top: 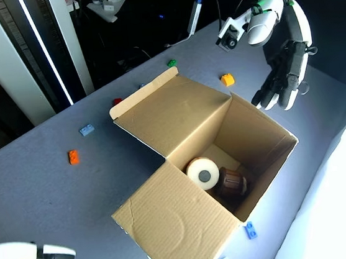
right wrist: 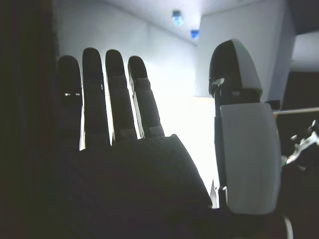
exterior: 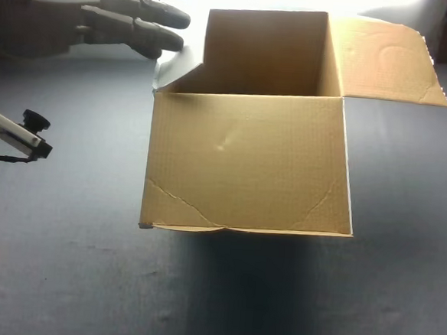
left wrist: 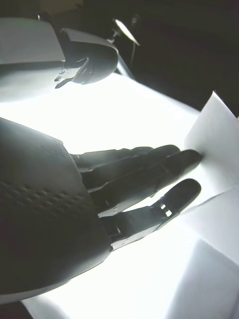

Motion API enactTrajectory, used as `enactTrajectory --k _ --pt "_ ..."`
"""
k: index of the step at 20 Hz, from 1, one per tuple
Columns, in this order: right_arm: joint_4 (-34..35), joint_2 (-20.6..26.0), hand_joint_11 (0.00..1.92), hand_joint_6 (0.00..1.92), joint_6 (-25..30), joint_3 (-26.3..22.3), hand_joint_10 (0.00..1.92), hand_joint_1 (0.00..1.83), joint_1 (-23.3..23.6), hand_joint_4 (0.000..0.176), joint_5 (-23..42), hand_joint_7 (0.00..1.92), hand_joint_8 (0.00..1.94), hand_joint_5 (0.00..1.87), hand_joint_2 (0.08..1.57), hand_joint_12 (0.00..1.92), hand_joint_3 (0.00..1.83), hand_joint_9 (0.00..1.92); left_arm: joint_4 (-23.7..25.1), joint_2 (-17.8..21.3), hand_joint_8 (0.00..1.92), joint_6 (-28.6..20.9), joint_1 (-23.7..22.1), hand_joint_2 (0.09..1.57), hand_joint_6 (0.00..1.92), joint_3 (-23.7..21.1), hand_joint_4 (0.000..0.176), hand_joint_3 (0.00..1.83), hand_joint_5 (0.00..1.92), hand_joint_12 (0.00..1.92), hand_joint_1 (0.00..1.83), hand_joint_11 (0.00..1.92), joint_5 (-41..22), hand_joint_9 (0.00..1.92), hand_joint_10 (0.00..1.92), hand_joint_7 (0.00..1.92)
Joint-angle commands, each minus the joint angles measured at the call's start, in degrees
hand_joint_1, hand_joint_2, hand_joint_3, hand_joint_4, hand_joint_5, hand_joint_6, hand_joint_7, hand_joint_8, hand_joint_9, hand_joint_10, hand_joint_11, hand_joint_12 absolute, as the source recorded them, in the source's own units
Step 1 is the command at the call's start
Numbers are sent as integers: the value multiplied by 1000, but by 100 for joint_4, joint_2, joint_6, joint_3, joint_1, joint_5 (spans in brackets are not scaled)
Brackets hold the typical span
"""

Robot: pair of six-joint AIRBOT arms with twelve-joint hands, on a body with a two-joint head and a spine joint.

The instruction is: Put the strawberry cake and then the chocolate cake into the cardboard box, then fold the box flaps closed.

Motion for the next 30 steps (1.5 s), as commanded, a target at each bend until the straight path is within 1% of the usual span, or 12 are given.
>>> enactTrajectory --k 1,2,3,8,9,10,11,14,16,18,27,30 --pt "154 58 0 16 -6 1 418 490 19 0 330 366 9 323 1096 1192 0 249 -342 13 4 82 -15 1039 1 13 8 0 474 1169 612 272 -253 795 4 683" --pt "173 15 0 14 -6 -20 416 488 18 0 330 361 7 319 1096 1193 0 244 -925 -25 2 624 56 1039 0 -1 8 0 470 1169 610 270 -308 791 2 680" --pt "174 -15 0 8 -18 -34 413 451 15 0 331 351 2 306 1110 1197 5 234 -1129 -47 2 815 81 1038 1 -11 8 0 474 1146 611 284 -340 797 4 684" --pt "249 -172 0 6 -83 -148 416 420 2 0 325 351 1 304 1121 1206 7 230 -1408 -179 1 1403 124 1040 2 30 1 0 477 1113 612 303 -595 802 4 683" --pt "472 -181 0 5 -292 -196 416 407 -3 0 325 348 0 300 1120 1209 6 228 -1574 -203 2 1574 162 1038 4 31 2 0 483 1108 611 308 -615 805 5 686" --pt "975 -187 0 8 -937 -275 425 411 -29 0 333 352 2 308 1117 1238 3 233 -1631 -235 2 1699 196 1038 3 42 4 0 481 1106 617 305 -655 805 5 687" --pt "1163 -197 0 9 -1187 -319 431 421 -40 0 334 367 6 313 1114 1222 1 240 -1632 -258 0 1733 219 1042 0 50 4 1 471 1103 602 297 -686 797 1 677" --pt "1282 -232 0 14 -1213 -352 434 430 4 0 380 374 7 326 1122 1226 5 248 -1696 -388 3 2030 273 1043 4 120 7 2 483 1101 584 311 -817 806 4 685" --pt "1282 -252 0 20 -1243 -352 437 349 77 0 436 400 14 346 1152 1255 12 265 -1699 -448 4 2053 299 1048 5 154 10 4 486 1098 568 310 -856 807 4 689" --pt "1282 -256 0 27 -1247 -352 434 276 184 0 436 401 11 365 1196 1253 27 263 -1699 -470 6 2082 339 1058 10 175 3 7 503 1097 554 313 -886 807 4 696" --pt "1280 -222 0 26 -1374 -350 433 214 606 0 444 399 3 379 1244 1245 18 262 -1719 -470 1 2097 411 1071 4 185 9 2 509 1064 517 334 -976 807 3 698" --pt "1275 -210 0 23 -1429 -350 437 249 747 0 474 413 6 380 1240 1278 9 275 -1743 -470 0 2097 411 1079 2 186 4 4 513 1055 531 345 -993 800 0 685"
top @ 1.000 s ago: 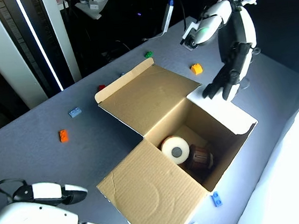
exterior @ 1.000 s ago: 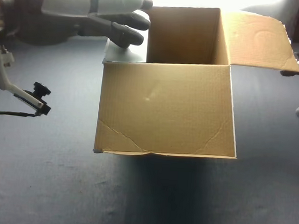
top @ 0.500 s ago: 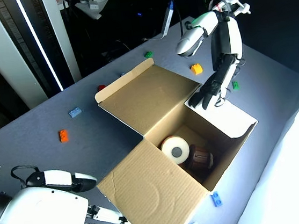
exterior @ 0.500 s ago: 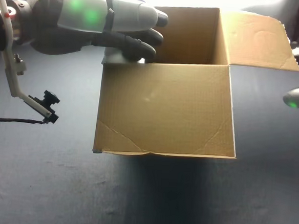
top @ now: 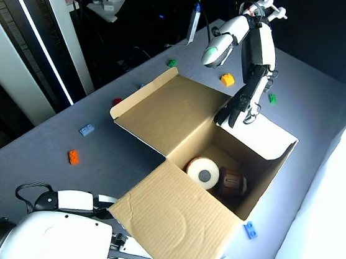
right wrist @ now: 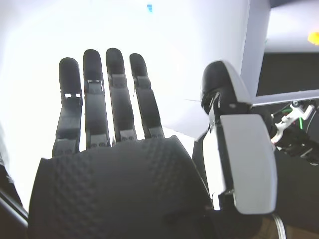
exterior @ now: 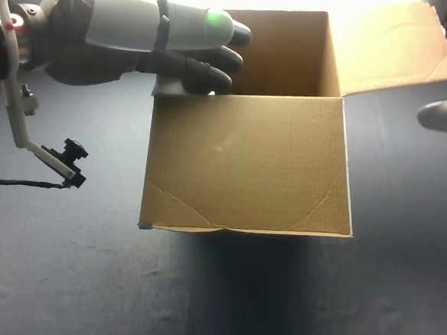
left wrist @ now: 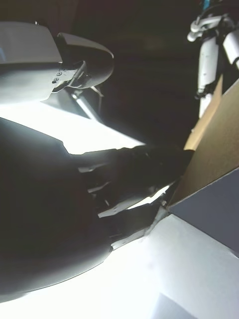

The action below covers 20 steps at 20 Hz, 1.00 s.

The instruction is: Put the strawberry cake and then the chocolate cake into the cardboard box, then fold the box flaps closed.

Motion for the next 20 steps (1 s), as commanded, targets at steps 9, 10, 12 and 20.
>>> enactTrajectory --k 9,10,12,20 --pt "-51 80 0 14 -22 9 414 247 548 0 493 419 2 382 1246 1247 2 276 -355 21 0 -53 -131 1060 1 124 9 0 513 1055 561 334 -377 792 0 677" --pt "-112 74 0 13 -22 9 413 246 594 0 493 417 1 380 1247 1247 2 276 -361 20 0 -53 -161 1063 0 154 10 0 505 1075 557 320 -381 787 0 675" --pt "-174 61 0 14 -22 8 411 234 689 0 501 421 3 385 1251 1266 3 286 -383 20 2 -53 -220 1060 0 225 14 0 503 1084 557 328 -380 795 3 682" --pt "-622 -158 0 4 330 8 399 237 1070 0 546 399 1 368 1254 1237 2 276 -459 -16 3 -54 -473 1058 4 512 13 0 494 1073 558 332 -284 783 4 672"
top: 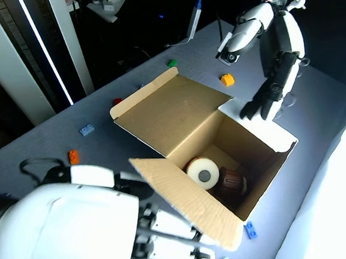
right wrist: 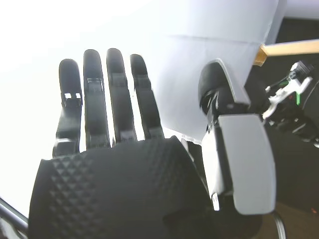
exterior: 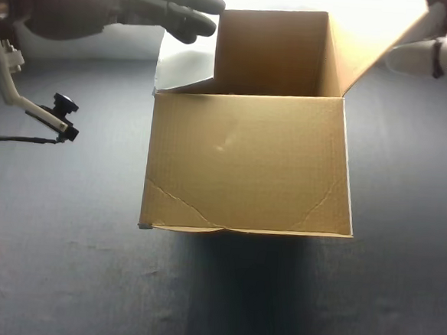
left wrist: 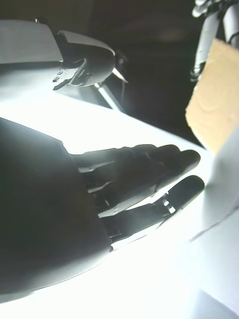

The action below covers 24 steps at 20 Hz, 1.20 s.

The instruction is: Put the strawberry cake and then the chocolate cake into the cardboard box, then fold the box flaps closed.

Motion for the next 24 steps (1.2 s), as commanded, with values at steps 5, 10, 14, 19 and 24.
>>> enactTrajectory --k 5,10,14,19,24 --pt "-60 -121 0 0 36 10 396 242 165 0 412 403 1 353 1258 1235 3 269 -245 101 4 -55 -111 1050 4 152 14 0 500 1066 573 329 -132 790 5 683" --pt "-245 -363 0 1 -89 13 394 235 189 0 407 412 4 346 1262 1232 3 274 -248 97 2 -119 -88 1052 0 47 10 0 493 1069 572 326 -167 791 4 685" --pt "-246 -531 0 7 -206 14 392 263 202 0 369 421 5 363 1253 1258 0 289 -266 93 0 -111 120 1058 4 -176 1 2 501 1066 565 325 -226 786 2 675" --pt "-246 -557 0 8 -338 15 387 229 71 0 357 420 6 365 1260 1255 2 296 -196 43 6 -43 329 1055 5 -238 5 0 511 1052 569 340 -266 799 6 692" --pt "-246 -562 0 8 -440 28 383 235 -90 0 359 418 3 368 1273 1247 6 295 -196 -2 3 28 434 1059 2 -206 6 1 503 1062 573 329 -256 801 6 690"
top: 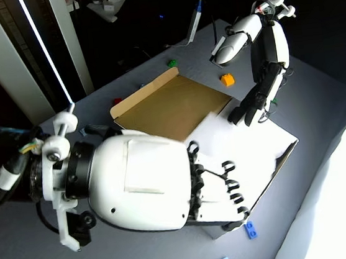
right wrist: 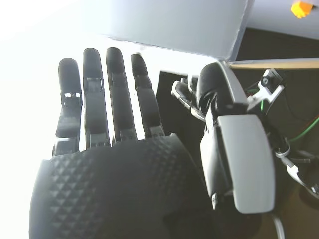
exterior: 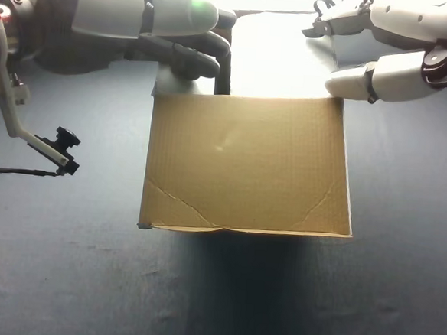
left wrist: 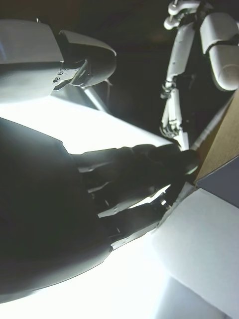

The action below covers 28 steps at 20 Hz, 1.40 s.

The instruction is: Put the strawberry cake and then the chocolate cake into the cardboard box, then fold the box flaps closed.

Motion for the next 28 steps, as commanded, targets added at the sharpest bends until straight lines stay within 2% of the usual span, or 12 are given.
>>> enactTrajectory --k 1,12,15,17,18,20,22,28 --pt "75 55 0 11 -72 25 385 247 -2 0 406 426 5 378 1274 1266 5 306 -168 3 2 -48 2 1060 1 24 4 1 502 1064 579 317 -198 798 4 691" --pt "76 -153 0 0 -126 276 366 168 -53 0 436 394 0 335 1291 1247 4 292 -167 -37 0 -23 67 1068 1 58 1 1 484 1139 576 282 -210 788 2 675" --pt "76 -158 0 6 -124 275 369 209 -93 0 436 409 5 349 1284 1272 0 313 -167 -39 1 -22 60 1058 3 58 0 0 498 1168 589 279 -211 800 5 680" --pt "76 -157 0 3 -125 275 367 228 -123 0 434 408 3 342 1278 1293 0 308 -167 -40 5 0 56 1057 7 58 6 0 509 1176 575 283 -211 801 5 691" --pt "76 -157 0 3 -126 275 363 223 -133 0 426 404 1 342 1278 1294 0 299 -167 -43 5 9 56 1056 6 58 1 0 508 1177 591 273 -220 799 4 691" --pt "76 -157 0 4 -127 275 364 233 -130 0 426 401 1 345 1277 1284 0 295 -167 -49 0 10 56 1069 0 62 5 2 491 1206 557 249 -221 796 2 682" --pt "76 -157 0 9 -127 275 369 281 -114 0 426 399 0 357 1270 1268 0 297 -167 -53 1 24 56 1071 3 67 0 2 490 1212 566 249 -221 790 0 680" --pt "76 -153 0 7 -132 275 382 290 -52 0 404 398 7 348 1267 1280 0 293 -169 -55 1 24 36 1056 4 77 0 0 503 1236 575 258 -236 809 6 694"
